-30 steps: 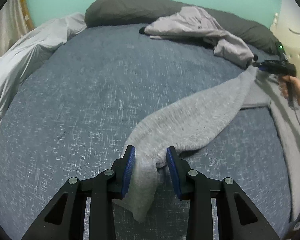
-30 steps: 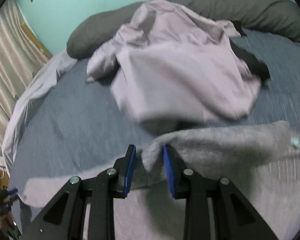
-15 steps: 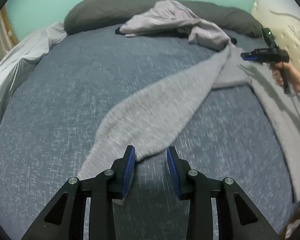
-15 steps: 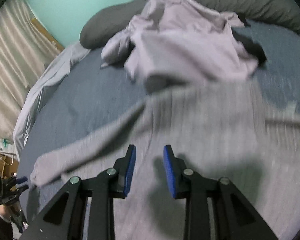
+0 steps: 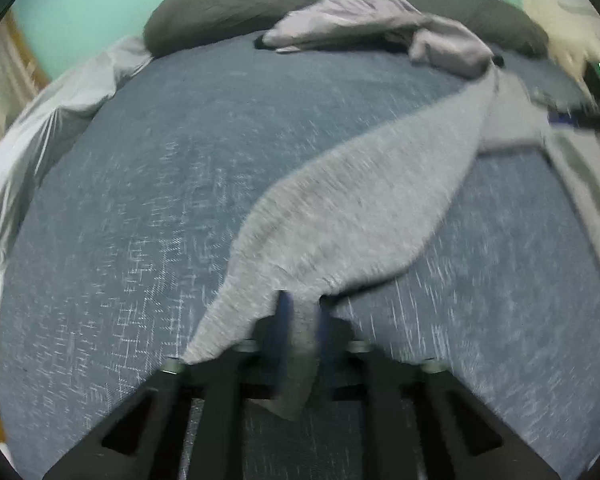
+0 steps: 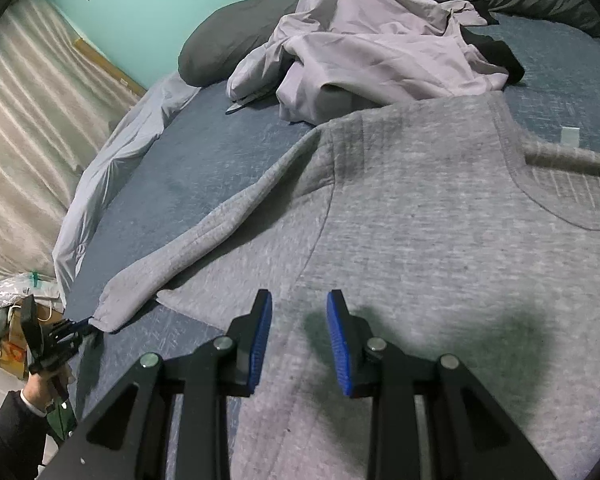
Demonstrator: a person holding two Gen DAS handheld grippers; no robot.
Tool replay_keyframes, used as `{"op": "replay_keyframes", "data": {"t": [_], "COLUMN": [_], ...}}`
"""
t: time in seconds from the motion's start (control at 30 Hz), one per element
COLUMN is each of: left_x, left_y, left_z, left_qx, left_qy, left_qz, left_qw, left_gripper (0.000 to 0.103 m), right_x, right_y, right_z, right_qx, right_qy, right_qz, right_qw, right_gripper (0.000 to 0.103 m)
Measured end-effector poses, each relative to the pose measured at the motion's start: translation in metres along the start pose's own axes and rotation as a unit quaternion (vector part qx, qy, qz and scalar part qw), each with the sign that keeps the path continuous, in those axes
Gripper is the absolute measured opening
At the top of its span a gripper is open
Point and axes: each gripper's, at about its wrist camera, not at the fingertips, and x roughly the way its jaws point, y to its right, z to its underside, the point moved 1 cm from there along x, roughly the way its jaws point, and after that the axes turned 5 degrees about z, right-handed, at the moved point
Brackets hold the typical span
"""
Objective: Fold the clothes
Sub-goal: 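Pull the sleeve straight away from the body with the left gripper and release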
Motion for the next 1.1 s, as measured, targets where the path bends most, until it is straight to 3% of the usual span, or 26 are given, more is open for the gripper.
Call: {"op": "replay_keyframes", "data": {"t": [0.1,0.2,0.43,0.5,0.57,0.63,0.73,0.83,0.93,1.0,1.1], "left_x": [-0.01,-0.017,0.005,0.013,0.011,0.009,0.003,0.005,0.013,0.021,0.032], "left_y": [-0.015,-0.049,-0.104,-0.113,-0.117,-0.126,-0.137,-0.137,-0.136,-0.135,-0.139], "left_z": [-0.015,-0.033,-0.07,-0.08,-0.082,-0.087,-0.08,-0.066,-0.05,-0.04,-0.026], "left_qx": [-0.031,-0.107,-0.191,-0.205,-0.213,-0.224,-0.257,-0.26,-0.282,-0.291,-0.336], "left_qy": [0.016,0.037,0.032,0.03,0.037,0.051,0.067,0.057,0.046,0.034,0.033], "left_qz": [0.019,0.048,0.039,0.02,-0.005,-0.028,-0.018,-0.015,0.011,0.007,0.029], "left_qw": [0.9992,0.9924,0.9802,0.9781,0.9764,0.9728,0.964,0.9637,0.9584,0.956,0.9407], "left_gripper": [0.006,0.006,0.007,0.011,0.02,0.04,0.045,0.045,0.045,0.046,0.046], "right_x": [-0.004,-0.008,-0.009,-0.007,-0.006,-0.006,-0.008,-0.01,-0.014,-0.017,-0.021], "right_y": [0.0,0.003,0.0,0.0,-0.001,-0.003,-0.007,-0.011,-0.016,-0.021,-0.027], "right_z": [0.001,0.008,0.022,0.026,0.03,0.032,0.038,0.041,0.042,0.043,0.047], "right_qx": [0.0,-0.002,-0.03,-0.033,-0.037,-0.043,-0.052,-0.055,-0.055,-0.055,-0.056], "right_qy": [0.001,0.002,-0.004,-0.007,-0.011,-0.013,-0.014,-0.015,-0.015,-0.015,-0.017], "right_qz": [0.0,0.001,0.002,-0.003,-0.005,-0.008,-0.021,-0.031,-0.038,-0.042,-0.048], "right_qw": [1.0,1.0,1.0,0.999,0.999,0.999,0.998,0.998,0.998,0.998,0.997], "right_gripper": [0.028,0.028,0.028,0.028,0.028,0.028,0.028,0.028,0.028,0.028,0.028]}}
